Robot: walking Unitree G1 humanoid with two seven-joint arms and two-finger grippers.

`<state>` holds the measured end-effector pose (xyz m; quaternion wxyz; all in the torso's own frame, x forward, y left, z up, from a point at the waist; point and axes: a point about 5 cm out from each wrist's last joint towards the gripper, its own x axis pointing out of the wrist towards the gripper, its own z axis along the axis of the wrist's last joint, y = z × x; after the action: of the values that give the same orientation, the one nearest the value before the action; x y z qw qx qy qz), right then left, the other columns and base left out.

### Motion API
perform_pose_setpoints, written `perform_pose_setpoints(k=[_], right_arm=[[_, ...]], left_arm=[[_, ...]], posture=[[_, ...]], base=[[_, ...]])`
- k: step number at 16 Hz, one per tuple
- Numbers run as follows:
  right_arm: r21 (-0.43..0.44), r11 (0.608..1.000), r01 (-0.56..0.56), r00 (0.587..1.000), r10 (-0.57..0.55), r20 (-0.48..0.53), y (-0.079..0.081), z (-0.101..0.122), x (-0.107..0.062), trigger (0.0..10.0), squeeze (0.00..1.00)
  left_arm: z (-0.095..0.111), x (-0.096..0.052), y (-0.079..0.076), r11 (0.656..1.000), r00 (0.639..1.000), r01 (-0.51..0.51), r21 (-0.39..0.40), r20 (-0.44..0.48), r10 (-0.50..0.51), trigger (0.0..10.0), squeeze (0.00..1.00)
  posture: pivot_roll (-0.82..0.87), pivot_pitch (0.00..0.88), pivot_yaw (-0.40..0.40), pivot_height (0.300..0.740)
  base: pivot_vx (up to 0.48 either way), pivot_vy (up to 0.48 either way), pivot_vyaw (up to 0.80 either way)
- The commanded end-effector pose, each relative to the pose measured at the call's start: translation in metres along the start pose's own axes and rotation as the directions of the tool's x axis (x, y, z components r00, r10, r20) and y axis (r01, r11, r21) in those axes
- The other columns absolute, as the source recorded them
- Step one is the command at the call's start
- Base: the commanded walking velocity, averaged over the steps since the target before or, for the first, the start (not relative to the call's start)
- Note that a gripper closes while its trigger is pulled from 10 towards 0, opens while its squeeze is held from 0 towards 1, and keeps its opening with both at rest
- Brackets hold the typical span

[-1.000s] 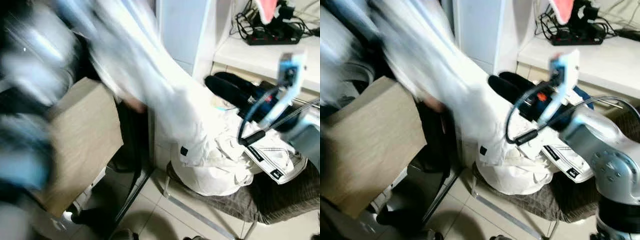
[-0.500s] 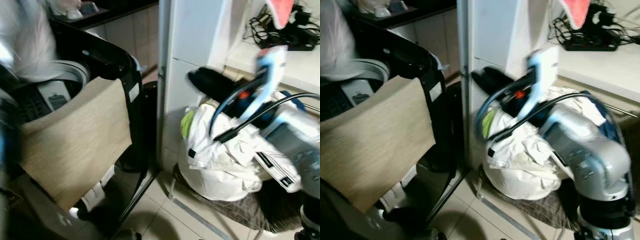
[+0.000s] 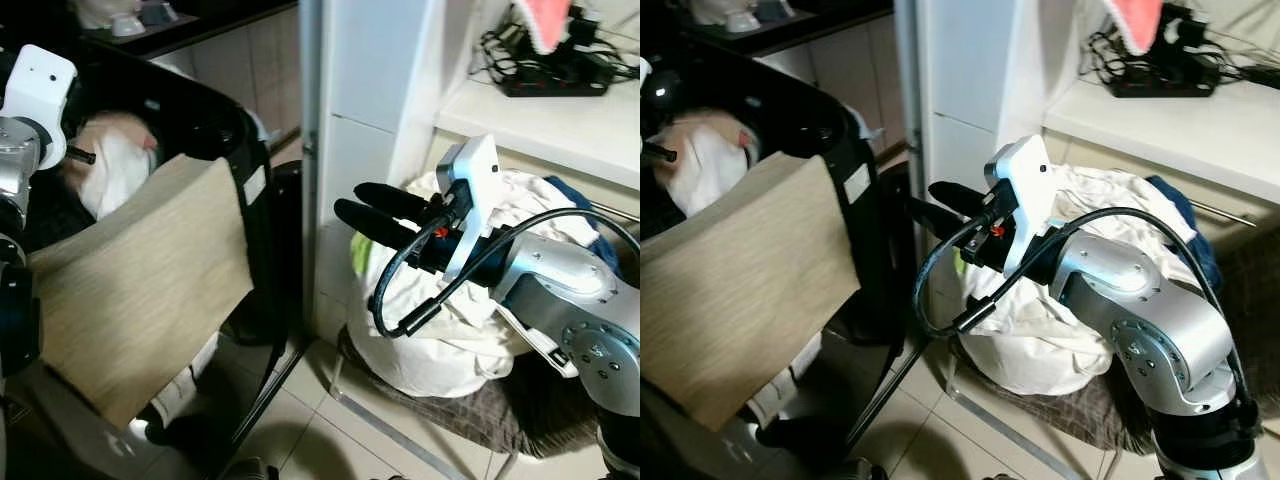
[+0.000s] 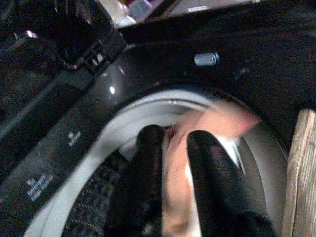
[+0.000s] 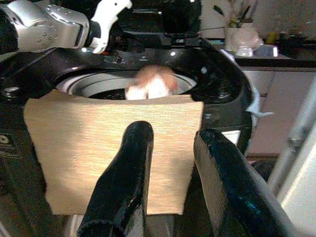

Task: Clothes washing

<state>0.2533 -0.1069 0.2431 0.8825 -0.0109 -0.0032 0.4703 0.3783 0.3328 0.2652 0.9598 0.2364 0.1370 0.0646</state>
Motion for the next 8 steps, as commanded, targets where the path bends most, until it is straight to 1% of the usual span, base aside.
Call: perform_pose_setpoints(k=[1,3,4,5,6,7,8], right_arm=[[0.004,1.0,-0.025,1.0,0.025,-0.018,0.003,-0.001,0.002,10.0,0.0],[0.002,1.0,0.022,0.999,-0.022,-0.041,-0.005,-0.005,0.004,10.0,0.0],[0.002,0.994,0.108,0.993,-0.107,-0.043,-0.015,-0.007,0.004,10.0,0.0],[-0.017,0.968,0.249,0.967,-0.249,-0.06,-0.032,-0.013,0.004,10.0,0.0],[-0.05,0.904,0.425,0.899,-0.428,-0.09,-0.052,-0.02,0.001,10.0,0.0],[-0.047,0.876,0.479,0.871,-0.481,-0.093,-0.059,-0.022,-0.002,10.0,0.0],[-0.055,0.817,0.573,0.811,-0.576,-0.104,-0.073,-0.028,-0.01,10.0,1.0]], left_arm=[[0.005,0.0,-0.001,1.0,1.0,0.019,-0.009,0.006,-0.019,10.0,1.0],[0.008,0.001,-0.005,0.999,0.999,0.037,-0.01,0.009,-0.037,10.0,1.0],[0.015,0.002,-0.01,0.998,0.996,0.067,-0.009,0.056,-0.066,10.0,1.0],[0.025,0.004,-0.026,0.984,0.974,0.176,-0.004,0.142,-0.174,10.0,1.0],[0.035,0.003,-0.051,0.937,0.905,0.35,0.02,0.253,-0.343,10.0,0.0],[0.039,0.003,-0.062,0.911,0.869,0.413,0.003,0.299,-0.395,10.0,0.0],[0.048,-0.002,-0.086,0.867,0.786,0.497,-0.031,0.44,-0.435,10.0,0.0]], posture=[[-0.07,0.0,0.018,0.74],[-0.07,0.0,0.018,0.74],[-0.07,0.0,0.018,0.74],[-0.07,0.0,0.017,0.74],[-0.07,0.0,0.02,0.74],[-0.07,0.0,0.02,0.74],[-0.08,0.0,0.023,0.74]], base=[[0.0,0.0,0.0],[0.0,0.0,0.0],[0.0,0.0,0.0],[0.0,0.0,0.0],[0.0,0.0,0.0],[0.0,0.0,0.0],[0.0,0.0,0.0]])
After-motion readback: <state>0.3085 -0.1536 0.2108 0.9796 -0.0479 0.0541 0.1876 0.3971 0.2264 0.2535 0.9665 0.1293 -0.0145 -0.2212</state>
